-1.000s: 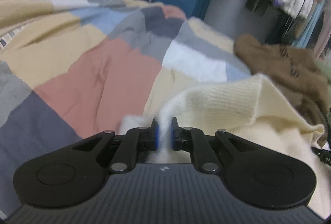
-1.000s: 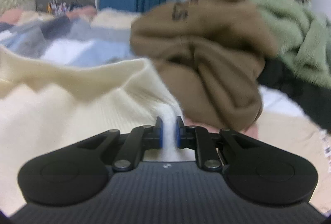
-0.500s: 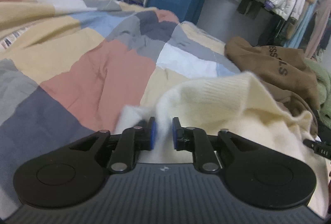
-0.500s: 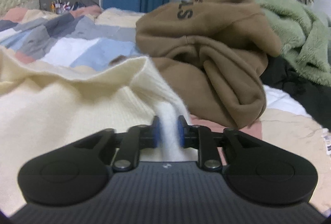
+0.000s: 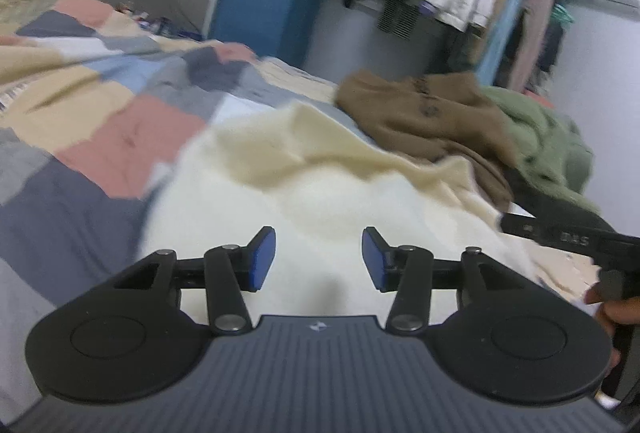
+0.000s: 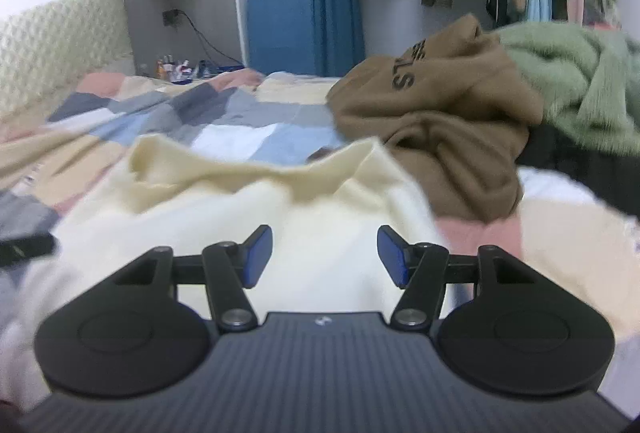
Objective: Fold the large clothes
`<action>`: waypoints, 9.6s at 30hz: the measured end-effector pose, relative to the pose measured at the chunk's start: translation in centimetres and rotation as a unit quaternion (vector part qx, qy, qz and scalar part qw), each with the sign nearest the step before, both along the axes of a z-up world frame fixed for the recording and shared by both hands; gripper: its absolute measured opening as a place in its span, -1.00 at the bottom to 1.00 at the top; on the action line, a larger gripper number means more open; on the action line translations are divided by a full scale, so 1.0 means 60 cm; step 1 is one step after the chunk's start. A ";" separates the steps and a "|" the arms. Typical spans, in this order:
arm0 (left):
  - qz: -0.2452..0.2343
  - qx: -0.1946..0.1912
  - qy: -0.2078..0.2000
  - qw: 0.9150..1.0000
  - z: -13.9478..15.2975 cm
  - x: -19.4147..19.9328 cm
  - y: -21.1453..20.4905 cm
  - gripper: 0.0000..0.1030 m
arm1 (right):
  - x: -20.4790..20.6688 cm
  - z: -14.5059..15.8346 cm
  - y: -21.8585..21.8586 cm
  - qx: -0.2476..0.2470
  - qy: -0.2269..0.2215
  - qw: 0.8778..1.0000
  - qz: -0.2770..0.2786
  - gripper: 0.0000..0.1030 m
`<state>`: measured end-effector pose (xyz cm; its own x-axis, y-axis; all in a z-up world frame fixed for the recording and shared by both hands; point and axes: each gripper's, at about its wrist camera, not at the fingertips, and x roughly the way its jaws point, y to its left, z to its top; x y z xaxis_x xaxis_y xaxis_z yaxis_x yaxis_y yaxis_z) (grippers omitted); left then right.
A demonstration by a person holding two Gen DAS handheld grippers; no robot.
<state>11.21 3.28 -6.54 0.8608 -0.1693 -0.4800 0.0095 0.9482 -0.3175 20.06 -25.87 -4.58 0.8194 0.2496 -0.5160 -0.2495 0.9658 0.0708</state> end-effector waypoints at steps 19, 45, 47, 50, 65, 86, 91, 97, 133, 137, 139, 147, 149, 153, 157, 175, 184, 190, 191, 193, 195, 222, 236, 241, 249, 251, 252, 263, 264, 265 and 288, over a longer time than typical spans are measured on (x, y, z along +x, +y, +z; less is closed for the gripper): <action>0.015 -0.259 0.135 0.956 -0.078 -0.027 0.036 0.32 | -0.122 -0.054 -0.005 0.205 0.149 0.966 -0.048 0.23; 0.057 -0.419 0.192 0.886 -0.170 0.017 0.074 0.62 | -0.070 -0.174 -0.051 0.517 0.247 0.817 -0.065 0.72; 0.068 -0.435 0.181 0.879 -0.171 0.016 0.083 0.62 | -0.072 -0.172 -0.057 0.531 0.232 0.813 -0.057 0.72; 0.094 -0.462 0.170 0.865 -0.180 0.016 0.101 0.62 | -0.080 -0.170 -0.058 0.525 0.226 0.818 -0.064 0.71; 0.122 -0.422 0.147 0.886 -0.165 0.048 0.097 -0.03 | -0.093 -0.172 -0.078 0.447 0.202 0.856 -0.161 -0.01; 0.046 -0.351 0.103 0.929 0.000 -0.155 0.085 -0.36 | -0.228 -0.013 -0.110 0.420 0.130 0.893 -0.092 -0.24; 0.039 -0.353 0.121 0.927 -0.019 -0.166 0.087 -0.14 | -0.243 -0.022 -0.110 0.405 0.148 0.896 -0.108 -0.21; 0.038 -0.379 0.120 0.917 -0.016 -0.152 0.087 0.27 | -0.238 -0.029 -0.112 0.403 0.168 0.891 -0.119 -0.01; -0.040 -0.069 0.058 0.995 -0.028 0.248 -0.005 0.39 | 0.108 -0.028 -0.014 0.140 0.151 0.977 -0.050 0.08; -0.046 -0.057 0.072 0.995 -0.060 0.283 -0.005 0.39 | 0.148 -0.047 -0.018 0.140 0.159 0.976 -0.040 0.08; -0.045 -0.050 0.076 0.995 -0.066 0.293 -0.008 0.39 | 0.160 -0.056 -0.018 0.139 0.161 0.977 -0.036 0.08; -0.046 -0.028 0.071 0.996 -0.049 0.280 -0.019 0.41 | 0.147 -0.034 -0.021 0.132 0.163 0.977 -0.018 0.09; -0.041 -0.009 0.062 0.997 -0.029 0.260 -0.027 0.47 | 0.128 -0.020 -0.018 0.116 0.155 0.981 -0.018 0.13; -0.031 0.002 0.050 0.998 -0.001 0.206 -0.031 0.56 | 0.073 0.017 -0.017 0.102 0.118 0.988 -0.018 0.61; -0.022 -0.004 0.052 0.998 0.010 0.148 -0.022 0.57 | 0.019 0.048 -0.020 0.091 0.107 0.990 -0.018 0.62; -0.023 -0.157 0.136 0.978 -0.050 0.070 0.002 0.66 | -0.173 0.196 0.049 -0.012 0.170 0.985 0.028 0.62; 0.013 -0.187 0.151 0.971 -0.074 0.074 0.031 0.67 | -0.163 0.178 0.060 -0.019 0.183 0.983 0.025 0.62; 0.015 -0.213 0.163 0.963 -0.085 0.079 0.038 0.67 | -0.148 0.165 0.048 -0.015 0.191 0.982 -0.005 0.62; 0.014 -0.215 0.166 0.962 -0.088 0.079 0.039 0.67 | -0.147 0.165 0.048 -0.015 0.189 0.982 -0.008 0.62; 0.015 -0.215 0.172 0.961 -0.092 0.081 0.037 0.66 | -0.145 0.168 0.048 -0.011 0.186 0.982 -0.009 0.62; 0.016 -0.217 0.175 0.960 -0.096 0.083 0.036 0.66 | -0.146 0.173 0.049 -0.005 0.181 0.983 -0.009 0.62; 0.145 -0.475 0.162 0.853 -0.201 0.093 0.121 0.66 | -0.077 0.041 0.005 0.168 0.275 0.944 -0.065 0.62; 0.155 -0.537 0.095 0.823 -0.220 0.124 0.140 0.66 | -0.043 -0.147 -0.080 0.432 0.276 0.838 -0.188 0.65; 0.134 -0.542 0.069 0.827 -0.211 0.120 0.146 0.66 | -0.038 -0.169 -0.090 0.480 0.244 0.820 -0.197 0.67; 0.134 -0.530 0.079 0.833 -0.216 0.122 0.145 0.66 | -0.071 -0.189 -0.107 0.524 0.218 0.793 -0.223 0.67; 0.135 -0.528 0.085 0.834 -0.221 0.130 0.144 0.67 | -0.078 -0.197 -0.106 0.536 0.224 0.782 -0.227 0.69; 0.138 -0.531 0.088 0.831 -0.225 0.133 0.144 0.67 | -0.079 -0.200 -0.107 0.541 0.226 0.777 -0.229 0.70; 0.159 -0.546 0.098 0.817 -0.240 0.163 0.143 0.75 | -0.098 -0.195 -0.125 0.538 0.194 0.774 -0.271 1.00; 0.162 -0.545 0.098 0.817 -0.238 0.166 0.142 0.75 | -0.092 -0.204 -0.128 0.543 0.199 0.766 -0.280 1.00; 0.163 -0.543 0.098 0.818 -0.237 0.167 0.143 0.75 | -0.083 -0.213 -0.128 0.552 0.205 0.758 -0.282 1.00; 0.125 -0.465 0.065 0.874 -0.178 0.125 0.145 -0.05 | -0.062 -0.127 -0.135 0.449 0.134 0.867 -0.170 0.15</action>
